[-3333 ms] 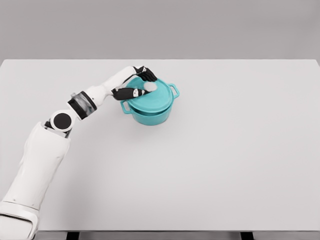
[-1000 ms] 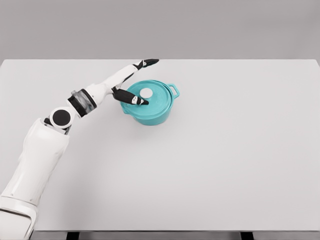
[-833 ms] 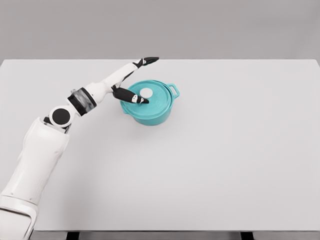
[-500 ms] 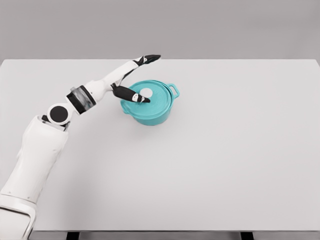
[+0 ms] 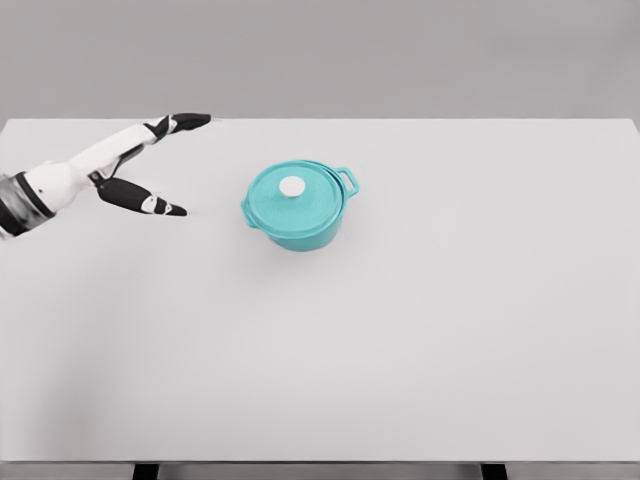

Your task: Cover the pot with left arm

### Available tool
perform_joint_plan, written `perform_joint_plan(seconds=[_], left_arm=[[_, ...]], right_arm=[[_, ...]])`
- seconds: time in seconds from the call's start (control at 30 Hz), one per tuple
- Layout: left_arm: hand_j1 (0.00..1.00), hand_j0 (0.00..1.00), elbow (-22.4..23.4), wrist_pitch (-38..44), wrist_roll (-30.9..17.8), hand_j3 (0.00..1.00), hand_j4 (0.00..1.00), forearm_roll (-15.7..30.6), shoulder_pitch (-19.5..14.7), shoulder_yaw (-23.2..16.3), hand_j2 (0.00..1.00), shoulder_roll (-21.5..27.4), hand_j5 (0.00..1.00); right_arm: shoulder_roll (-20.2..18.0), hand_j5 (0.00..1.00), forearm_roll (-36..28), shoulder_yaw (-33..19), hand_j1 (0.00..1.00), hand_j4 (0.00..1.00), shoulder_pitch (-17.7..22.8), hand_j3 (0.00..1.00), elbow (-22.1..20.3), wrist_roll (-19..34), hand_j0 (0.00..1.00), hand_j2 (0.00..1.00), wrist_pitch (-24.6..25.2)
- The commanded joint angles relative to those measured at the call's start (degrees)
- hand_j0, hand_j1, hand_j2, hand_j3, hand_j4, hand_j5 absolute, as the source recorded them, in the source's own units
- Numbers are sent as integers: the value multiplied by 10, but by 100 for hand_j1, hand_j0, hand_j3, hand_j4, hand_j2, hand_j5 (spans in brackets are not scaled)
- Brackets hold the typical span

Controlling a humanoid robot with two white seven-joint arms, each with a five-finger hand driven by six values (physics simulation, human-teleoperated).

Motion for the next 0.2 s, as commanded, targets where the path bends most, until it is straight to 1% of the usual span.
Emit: perform_joint_plan(seconds=[0.0,0.07,0.17], left_arm=[[100,100,-4,-17,-1,100,100,25,1,-2,100,37,100],[100,100,-2,-17,-1,100,100,25,4,-1,100,55,100],[100,100,28,-17,-1,100,100,25,22,5,100,64,100]], right_arm=[[0,100,1,0,100,100,0,100,0,-1,100,100,0],[0,100,1,0,100,100,0,100,0,-1,100,100,-1],[0,100,1,0,100,100,1,100,0,0,100,100,0]])
